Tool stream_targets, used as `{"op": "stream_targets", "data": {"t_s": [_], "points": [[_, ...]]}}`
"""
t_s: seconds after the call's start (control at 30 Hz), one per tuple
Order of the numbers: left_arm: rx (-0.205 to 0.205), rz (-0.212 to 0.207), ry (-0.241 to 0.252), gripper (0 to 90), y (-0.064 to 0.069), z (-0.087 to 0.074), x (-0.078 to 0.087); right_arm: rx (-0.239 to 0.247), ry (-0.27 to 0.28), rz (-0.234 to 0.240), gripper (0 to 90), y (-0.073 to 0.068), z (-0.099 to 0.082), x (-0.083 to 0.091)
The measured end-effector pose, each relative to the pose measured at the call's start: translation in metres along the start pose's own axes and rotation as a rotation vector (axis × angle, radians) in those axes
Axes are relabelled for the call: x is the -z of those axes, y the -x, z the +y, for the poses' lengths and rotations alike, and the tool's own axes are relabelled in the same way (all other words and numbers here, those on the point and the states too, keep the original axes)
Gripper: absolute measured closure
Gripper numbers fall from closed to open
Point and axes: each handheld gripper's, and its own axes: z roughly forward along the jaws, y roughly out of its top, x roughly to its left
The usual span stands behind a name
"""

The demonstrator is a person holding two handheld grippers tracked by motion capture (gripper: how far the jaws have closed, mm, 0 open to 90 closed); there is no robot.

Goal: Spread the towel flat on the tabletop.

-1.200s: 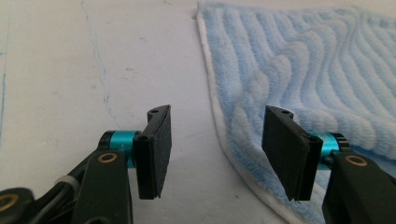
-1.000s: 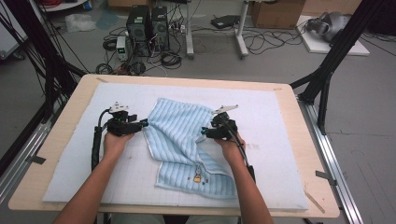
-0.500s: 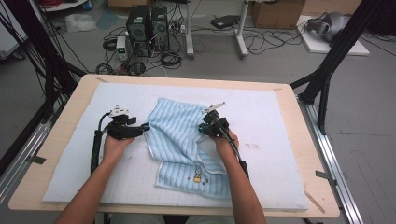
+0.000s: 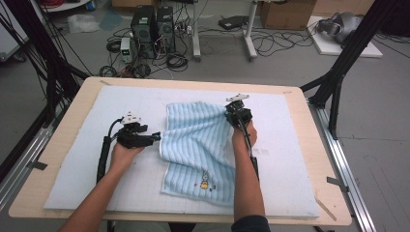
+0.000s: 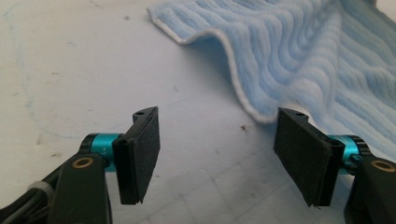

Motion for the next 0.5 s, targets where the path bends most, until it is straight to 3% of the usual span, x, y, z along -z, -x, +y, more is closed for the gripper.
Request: {"op": "stream_targets", "data": {"t_s": [0.07,0.1,0.17,0.37,0.5], "points": [[-0.001,-0.018,0.003,32.6,0.004,0.001,-0.002,-0.021,0.003,-0.065,85.8,0.006,0.002,0.0],[0.001,-0.03,0.006,32.9,0.006,0.001,-0.003,-0.033,0.011,-0.071,83.2,0.008,0.002,0.001],[0.001,-0.06,0.005,36.9,0.009,0.0,-0.006,-0.069,0.022,-0.035,73.3,0.011,0.0,0.003],[0.007,-0.101,-0.007,37.6,0.018,-0.001,-0.018,-0.088,0.099,0.077,57.9,0.012,-0.001,0.026],[0.014,-0.116,-0.003,37.3,0.024,0.003,-0.024,-0.067,0.131,0.149,51.7,0.011,-0.007,0.045]]}}
